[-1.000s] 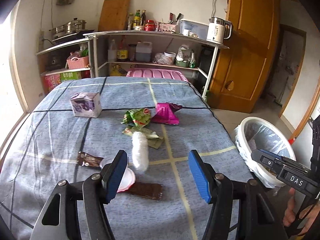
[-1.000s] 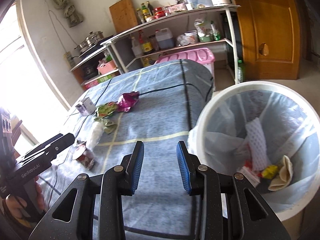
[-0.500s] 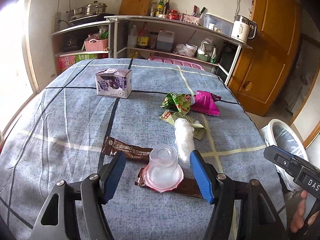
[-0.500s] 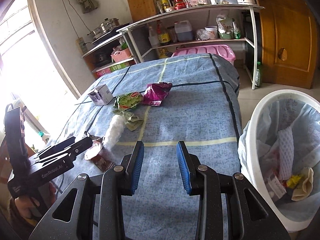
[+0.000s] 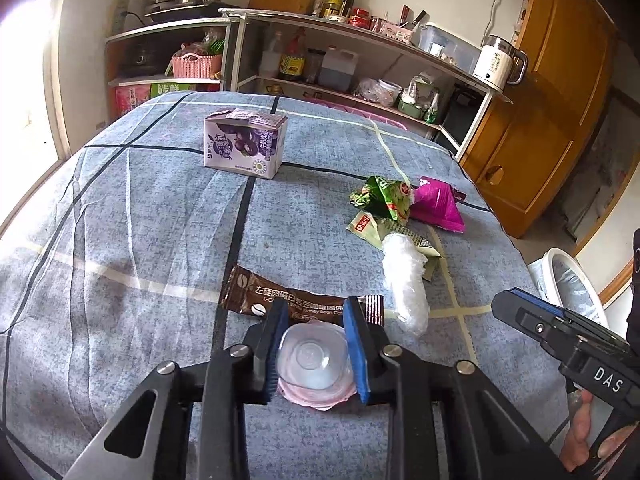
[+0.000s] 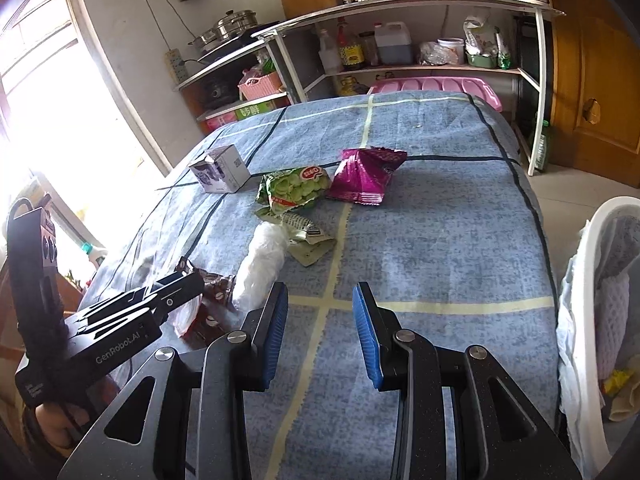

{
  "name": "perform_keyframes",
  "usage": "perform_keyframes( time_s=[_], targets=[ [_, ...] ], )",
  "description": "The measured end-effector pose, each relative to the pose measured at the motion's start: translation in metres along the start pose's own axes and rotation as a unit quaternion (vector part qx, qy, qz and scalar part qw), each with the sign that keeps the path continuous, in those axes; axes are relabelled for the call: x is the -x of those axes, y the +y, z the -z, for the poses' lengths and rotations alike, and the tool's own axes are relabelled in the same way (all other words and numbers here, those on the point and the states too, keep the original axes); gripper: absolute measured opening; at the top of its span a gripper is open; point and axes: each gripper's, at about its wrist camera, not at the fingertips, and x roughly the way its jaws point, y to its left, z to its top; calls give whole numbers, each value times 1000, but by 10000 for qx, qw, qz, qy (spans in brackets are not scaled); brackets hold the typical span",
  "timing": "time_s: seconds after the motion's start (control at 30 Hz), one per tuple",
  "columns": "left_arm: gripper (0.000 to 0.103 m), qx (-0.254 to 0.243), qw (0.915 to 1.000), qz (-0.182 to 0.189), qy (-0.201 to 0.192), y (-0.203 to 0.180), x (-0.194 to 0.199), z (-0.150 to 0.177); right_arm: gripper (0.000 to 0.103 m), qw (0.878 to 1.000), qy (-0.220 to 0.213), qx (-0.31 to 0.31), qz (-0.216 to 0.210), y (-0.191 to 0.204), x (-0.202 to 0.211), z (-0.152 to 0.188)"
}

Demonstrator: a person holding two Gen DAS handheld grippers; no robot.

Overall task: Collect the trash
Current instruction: 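Grasp the clear pink-based cup with the left tool while the right tool grasps the white plastic bag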

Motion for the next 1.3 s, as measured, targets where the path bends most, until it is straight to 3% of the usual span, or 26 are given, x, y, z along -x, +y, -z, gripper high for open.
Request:
perform_keyframes(
  time_s=[0.4, 0.77, 0.97, 1.03, 1.3],
  targets=[
    [29, 351, 9994, 42, -46, 34, 12, 3, 35, 9994, 157, 171, -238, 33, -29, -14],
    [29, 342, 9994, 12, -81, 40, 20, 7, 35, 9982, 515, 289, -130, 43, -61, -12],
    [29, 321, 9995, 25, -73, 37, 23, 6, 34, 9987, 415, 237, -165, 38, -56, -11],
    [29, 290, 9995, 34, -90, 34, 25, 6, 28, 9989, 389, 199, -177, 35, -53, -10],
    [29, 89, 9998, 104, -161, 13, 32, 4, 27, 9994, 108, 135, -304, 30, -26, -7]
  ],
)
